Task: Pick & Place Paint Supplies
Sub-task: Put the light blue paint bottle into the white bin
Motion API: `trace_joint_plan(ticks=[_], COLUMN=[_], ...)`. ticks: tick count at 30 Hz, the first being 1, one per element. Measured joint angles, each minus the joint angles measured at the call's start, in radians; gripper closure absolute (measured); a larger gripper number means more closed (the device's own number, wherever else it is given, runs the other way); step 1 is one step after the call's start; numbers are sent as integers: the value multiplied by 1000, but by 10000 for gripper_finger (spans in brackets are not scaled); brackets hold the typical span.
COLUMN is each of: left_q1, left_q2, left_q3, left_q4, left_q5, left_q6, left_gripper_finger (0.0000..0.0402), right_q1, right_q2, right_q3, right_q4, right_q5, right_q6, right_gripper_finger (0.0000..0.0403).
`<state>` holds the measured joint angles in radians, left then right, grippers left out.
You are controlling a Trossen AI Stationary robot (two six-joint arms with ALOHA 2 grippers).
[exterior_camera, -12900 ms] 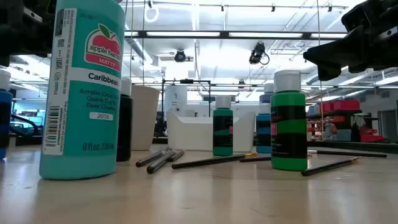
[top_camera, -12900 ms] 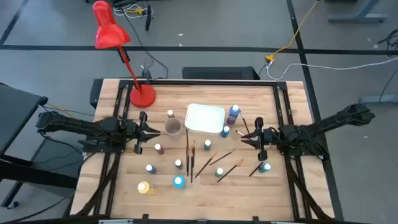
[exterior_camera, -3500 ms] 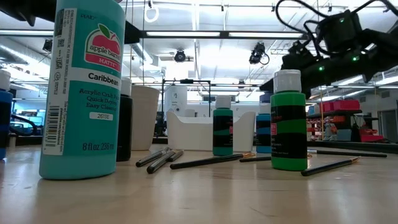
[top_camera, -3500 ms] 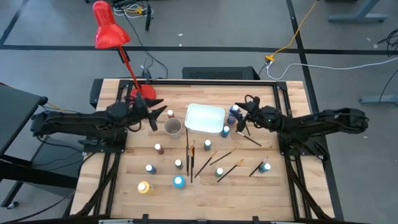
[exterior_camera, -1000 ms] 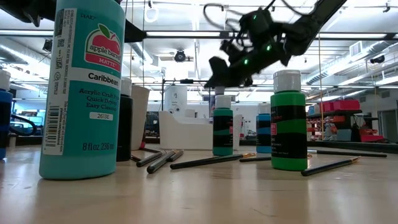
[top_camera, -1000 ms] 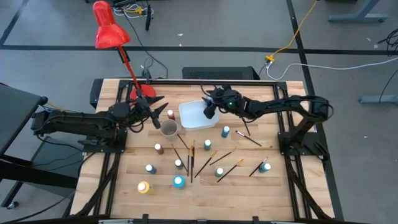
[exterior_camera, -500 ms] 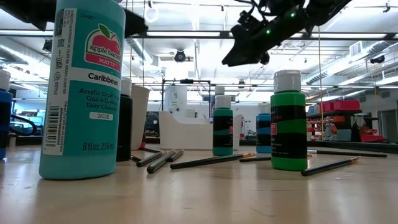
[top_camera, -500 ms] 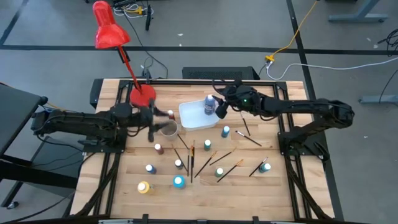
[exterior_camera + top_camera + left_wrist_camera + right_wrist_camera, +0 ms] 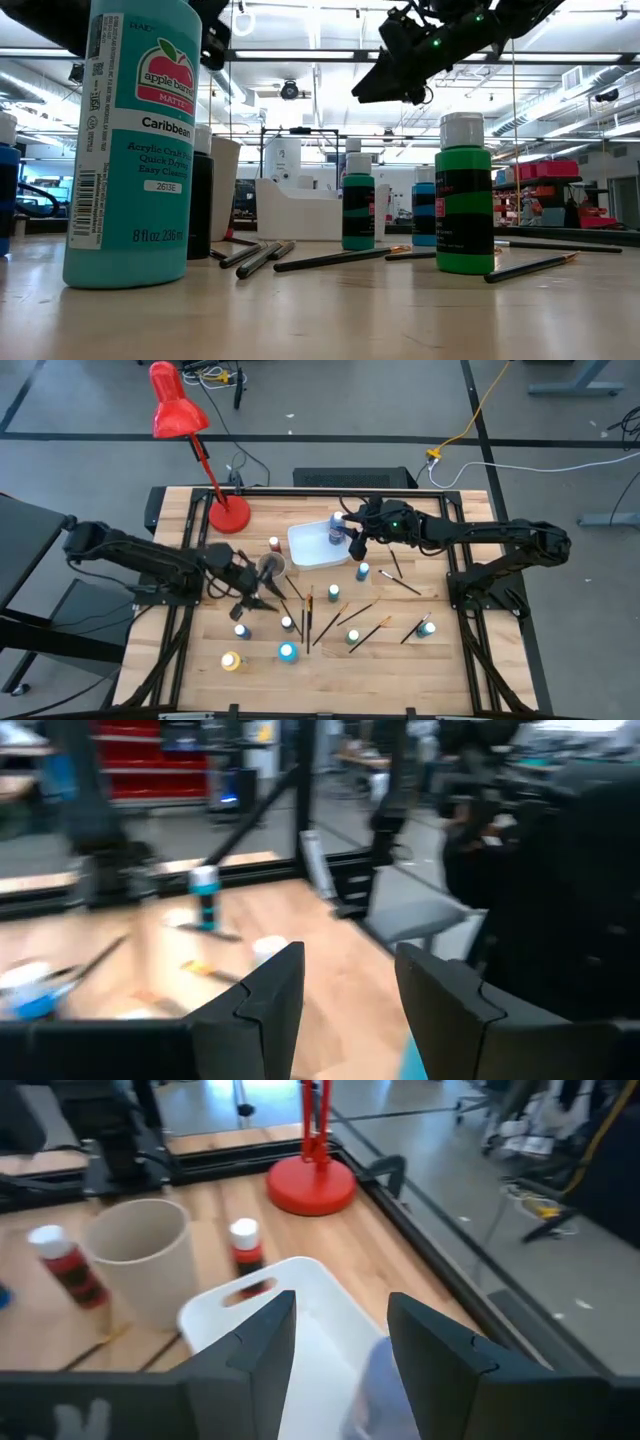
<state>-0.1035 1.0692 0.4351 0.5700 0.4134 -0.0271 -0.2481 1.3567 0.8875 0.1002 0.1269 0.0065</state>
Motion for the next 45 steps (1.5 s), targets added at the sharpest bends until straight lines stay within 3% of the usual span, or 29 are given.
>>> trace_joint_plan(ticks=[11,23,27,32,37,45], left_q1=[-185,-282,-296,-319,-336,-349], left_q2=[245,450,457,454,450,453], left_q3=[16,160,186,187,190,187], left_q4=[268,264,226,199,135,174], left_q5=[22,-60,-76,-210,-276,-277], left_q6=[34,15,7,10,6,35], left_gripper_finger=[233,232,232,232,232,232], right_q1=[6,34,50,76,99,119], right_q2=[0,0,0,0,0,0], right_q3=[0,0,0,0,0,0], right_q4=[5,16,16,16,16,17], right_q5=[-101,-102,-102,-102,-102,-102], right_q6=[15,12,12,12,8,-21], right_gripper_finger=[236,236,236,236,236,236])
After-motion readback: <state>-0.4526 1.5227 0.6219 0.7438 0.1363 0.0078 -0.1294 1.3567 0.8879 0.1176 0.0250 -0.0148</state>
